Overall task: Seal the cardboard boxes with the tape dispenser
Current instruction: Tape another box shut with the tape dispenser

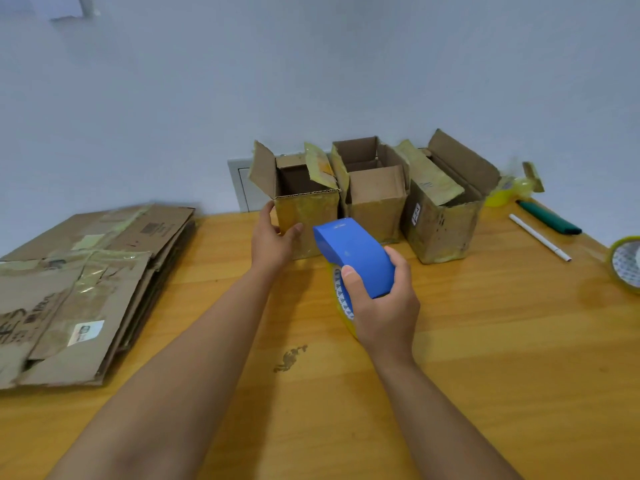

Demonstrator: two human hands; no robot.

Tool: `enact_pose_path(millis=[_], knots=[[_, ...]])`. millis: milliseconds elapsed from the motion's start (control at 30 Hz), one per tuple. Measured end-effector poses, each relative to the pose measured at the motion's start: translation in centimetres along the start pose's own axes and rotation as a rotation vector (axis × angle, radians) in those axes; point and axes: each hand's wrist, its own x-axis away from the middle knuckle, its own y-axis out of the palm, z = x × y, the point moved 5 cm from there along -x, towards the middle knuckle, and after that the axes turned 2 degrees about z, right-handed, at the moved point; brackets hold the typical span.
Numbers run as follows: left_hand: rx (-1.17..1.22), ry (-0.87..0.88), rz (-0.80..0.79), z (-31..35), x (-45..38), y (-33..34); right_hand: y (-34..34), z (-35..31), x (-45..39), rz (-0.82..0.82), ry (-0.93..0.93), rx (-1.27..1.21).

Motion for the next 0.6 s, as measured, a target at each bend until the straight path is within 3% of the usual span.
enact_pose_path(millis=[233,367,533,600], knots=[[0.021,-0.106,-0.08,-1.2,1.5,-2.2,0.2,-0.3,0.2,-0.029,-0.069,0.075],[-0.065,-0.115,-0.055,-2.1,3.2,-6.3,1.0,-1.6,1.7,-0.085,-0.327,0.238],[-0.51,0.051,0.223,-3.6,5.2,-16.5,3.2,-2.2,3.4,-0.215,-0.619,0.473],[-0.675,0.041,0.317,-5.0,6.1,-20.7,3.9,-2.1,3.8,-0.218,-0.704,0.589]])
